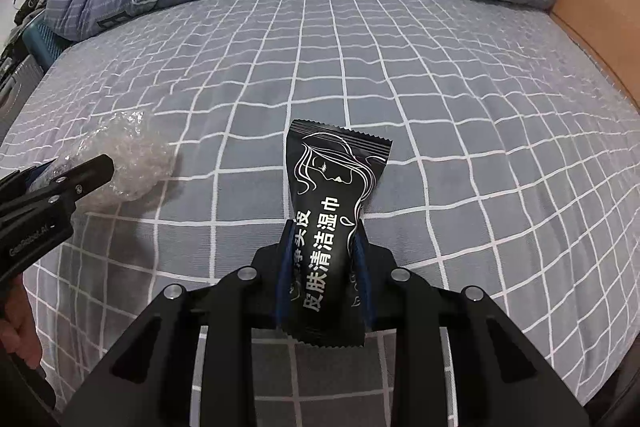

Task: Collect trash
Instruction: 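Lift the black sachet and bubble wrap off the bed in both grippers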

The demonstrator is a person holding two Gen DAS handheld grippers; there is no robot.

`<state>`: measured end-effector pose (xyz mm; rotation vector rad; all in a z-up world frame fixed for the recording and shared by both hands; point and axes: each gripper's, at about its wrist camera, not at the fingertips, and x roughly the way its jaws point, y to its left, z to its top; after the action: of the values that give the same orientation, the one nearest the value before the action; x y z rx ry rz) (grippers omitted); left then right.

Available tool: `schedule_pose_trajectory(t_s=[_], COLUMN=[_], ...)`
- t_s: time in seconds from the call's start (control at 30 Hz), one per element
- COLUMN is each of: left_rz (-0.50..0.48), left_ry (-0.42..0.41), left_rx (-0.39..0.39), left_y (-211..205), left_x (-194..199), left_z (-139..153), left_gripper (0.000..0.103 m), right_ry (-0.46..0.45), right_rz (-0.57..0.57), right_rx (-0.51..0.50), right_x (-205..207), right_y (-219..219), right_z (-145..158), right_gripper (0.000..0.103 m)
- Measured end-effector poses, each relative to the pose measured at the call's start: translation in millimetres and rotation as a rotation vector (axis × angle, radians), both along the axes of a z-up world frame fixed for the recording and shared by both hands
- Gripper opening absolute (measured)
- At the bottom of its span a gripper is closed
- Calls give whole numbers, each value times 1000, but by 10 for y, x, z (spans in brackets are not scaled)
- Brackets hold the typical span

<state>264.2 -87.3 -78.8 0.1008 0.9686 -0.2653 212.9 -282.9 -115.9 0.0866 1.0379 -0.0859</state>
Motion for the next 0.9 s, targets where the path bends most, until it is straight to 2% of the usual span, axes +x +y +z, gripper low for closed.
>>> schedule_pose_trajectory(t_s=[0.37,0.63,0.9], left_rz=[37,48,66], left_ry=[-15,-10,-9], left_rx=[-5,-8,-14], left_y=[172,288,367], left_x=[-304,-549,-783], left_z=[284,392,488], left_gripper=[58,58,58], right_ry=[-64,-55,-72], right_rz=[34,45,43], right_rx=[0,-9,-9], right_x=[-200,-367,-585], right_y=[118,192,264], right_z=[366,411,609], right_gripper=[26,26,26])
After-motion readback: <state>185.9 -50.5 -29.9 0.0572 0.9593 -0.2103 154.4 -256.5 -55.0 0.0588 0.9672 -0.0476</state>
